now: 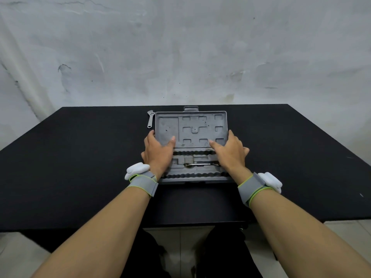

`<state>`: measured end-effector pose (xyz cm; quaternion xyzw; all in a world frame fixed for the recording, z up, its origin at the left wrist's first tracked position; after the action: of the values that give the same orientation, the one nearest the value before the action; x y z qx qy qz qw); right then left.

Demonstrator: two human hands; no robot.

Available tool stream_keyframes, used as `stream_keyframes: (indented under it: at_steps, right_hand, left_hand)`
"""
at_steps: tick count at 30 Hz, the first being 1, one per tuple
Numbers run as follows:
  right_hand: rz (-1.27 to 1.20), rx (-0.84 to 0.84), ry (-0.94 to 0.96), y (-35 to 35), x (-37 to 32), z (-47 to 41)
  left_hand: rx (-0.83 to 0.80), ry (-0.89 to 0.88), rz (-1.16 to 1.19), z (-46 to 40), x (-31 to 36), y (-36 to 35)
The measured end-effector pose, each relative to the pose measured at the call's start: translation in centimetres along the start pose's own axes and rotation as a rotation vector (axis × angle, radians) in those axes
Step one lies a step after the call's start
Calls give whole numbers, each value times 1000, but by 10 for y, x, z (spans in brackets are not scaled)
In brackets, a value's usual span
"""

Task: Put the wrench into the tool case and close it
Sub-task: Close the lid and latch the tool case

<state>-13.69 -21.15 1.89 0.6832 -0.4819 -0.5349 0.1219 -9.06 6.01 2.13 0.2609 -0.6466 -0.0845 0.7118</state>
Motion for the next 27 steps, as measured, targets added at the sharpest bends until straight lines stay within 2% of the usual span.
stream_keyframes:
  at_steps: [8, 14, 20, 23, 27]
  right_hand:
    - [-37, 58, 5, 4, 1, 0]
    - [-141, 169, 5, 12, 2, 2]
    - [-242, 258, -32, 22, 4, 4]
    - [-342, 284, -52, 25, 7, 4]
    - [-385, 293, -67, 28, 4, 4]
  left_hand:
    - [15, -7, -9, -1, 0, 1]
    - [52, -11, 219, -2, -2, 11]
    - [84, 9, 317, 1, 0, 19]
    - [96, 42, 338, -1, -1, 22]
    - [78, 176, 425, -3, -2, 21]
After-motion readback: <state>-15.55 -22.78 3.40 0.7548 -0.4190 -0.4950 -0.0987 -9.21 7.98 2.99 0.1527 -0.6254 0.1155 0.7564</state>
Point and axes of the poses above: each hand's wrist, its own z-axis away from the middle knuckle, its own y-axis out of the back of the hand, x = y × z, the point moved 9 cm from there along -z, towards the middle knuckle, and after that the axes turned 11 degrees about y, right-handed, at the moved point
